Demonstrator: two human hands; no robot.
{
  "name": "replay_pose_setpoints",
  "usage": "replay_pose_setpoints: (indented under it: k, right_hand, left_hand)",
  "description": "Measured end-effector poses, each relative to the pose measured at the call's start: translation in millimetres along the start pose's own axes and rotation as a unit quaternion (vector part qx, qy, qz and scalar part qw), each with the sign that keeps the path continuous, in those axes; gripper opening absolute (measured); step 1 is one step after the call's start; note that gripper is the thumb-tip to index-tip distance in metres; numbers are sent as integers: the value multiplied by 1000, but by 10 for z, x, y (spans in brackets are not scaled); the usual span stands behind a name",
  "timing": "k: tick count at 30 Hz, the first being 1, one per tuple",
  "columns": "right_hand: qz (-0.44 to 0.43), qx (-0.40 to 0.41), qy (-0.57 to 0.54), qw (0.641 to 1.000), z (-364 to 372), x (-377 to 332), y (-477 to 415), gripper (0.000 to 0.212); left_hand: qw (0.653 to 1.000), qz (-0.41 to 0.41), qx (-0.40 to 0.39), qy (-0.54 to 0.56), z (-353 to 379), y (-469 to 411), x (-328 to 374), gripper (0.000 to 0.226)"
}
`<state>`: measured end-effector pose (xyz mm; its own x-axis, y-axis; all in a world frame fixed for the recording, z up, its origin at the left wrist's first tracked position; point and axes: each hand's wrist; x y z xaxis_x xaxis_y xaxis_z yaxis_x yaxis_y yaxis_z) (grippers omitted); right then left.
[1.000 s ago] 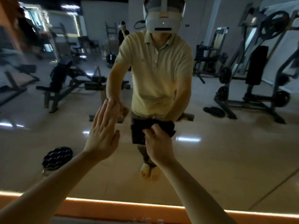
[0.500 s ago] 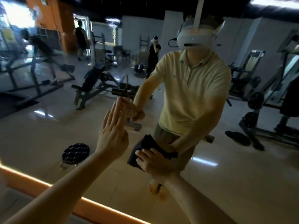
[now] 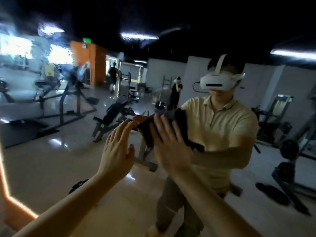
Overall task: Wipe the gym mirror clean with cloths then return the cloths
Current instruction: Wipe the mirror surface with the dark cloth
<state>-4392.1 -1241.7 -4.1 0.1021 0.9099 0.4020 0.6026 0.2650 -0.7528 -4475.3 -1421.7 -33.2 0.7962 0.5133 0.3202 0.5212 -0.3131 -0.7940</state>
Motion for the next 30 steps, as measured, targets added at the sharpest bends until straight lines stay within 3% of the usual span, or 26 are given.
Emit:
replay_pose_setpoints:
  k: [2, 4, 6, 9, 12, 14, 16, 18, 20, 22, 25, 28, 30]
  right_hand:
    - [-150, -147, 37, 977, 191, -215, 140, 64]
    - [-210, -224, 61, 950, 155, -211, 90, 63]
    - [-153, -168, 57, 972, -55, -12, -160, 61]
    - [31, 12, 89, 996, -500, 497, -783, 66]
    - [222, 154, 103, 957, -761, 675, -1248, 69]
    - [264, 188, 92, 942, -596, 382, -1453, 68]
    - [218, 159, 70, 961, -268, -75, -1583, 65]
    - [104, 53, 59, 991, 88, -499, -1620, 63]
    - [-26, -60, 66, 996, 237, -648, -1599, 63]
    - [-58, -78, 79, 992, 123, -457, -1579, 63]
    - [117, 29, 134, 984, -379, 113, -1592, 65]
    - [327, 156, 170, 916, -953, 669, -1628, 65]
    - [419, 218, 155, 868, -1085, 764, -1766, 64]
  left_hand:
    - [1000, 9, 18, -1, -81, -168, -57, 72]
    - [999, 22, 27, -8, -145, -330, -154, 72]
    - [998, 53, 33, -19, -203, -491, -277, 71]
    - [992, 117, 26, -25, -287, -738, -495, 64]
    - [986, 165, 7, -28, -396, -956, -728, 66]
    - [978, 202, 11, -44, -494, -1096, -874, 61]
    - [972, 226, 56, -38, -615, -1269, -990, 47]
    - [970, 221, 99, -13, -757, -1488, -1076, 39]
    - [967, 218, 131, -14, -869, -1712, -1149, 39]
    - [961, 224, 156, -37, -920, -1915, -1196, 43]
    - [953, 239, 173, -69, -943, -2205, -1174, 65]
    - [952, 239, 163, -105, -931, -2440, -1136, 81]
    - [951, 244, 155, -114, -923, -2545, -1140, 84]
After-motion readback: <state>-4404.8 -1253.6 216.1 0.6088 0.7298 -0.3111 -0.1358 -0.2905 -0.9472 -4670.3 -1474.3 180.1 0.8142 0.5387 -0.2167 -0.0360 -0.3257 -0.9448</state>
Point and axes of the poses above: each hand's wrist, its own y-axis away from the middle knuckle, its own z-axis out of the palm, x = y × z, and after that the axes turned 11 degrees about -y, right-handed
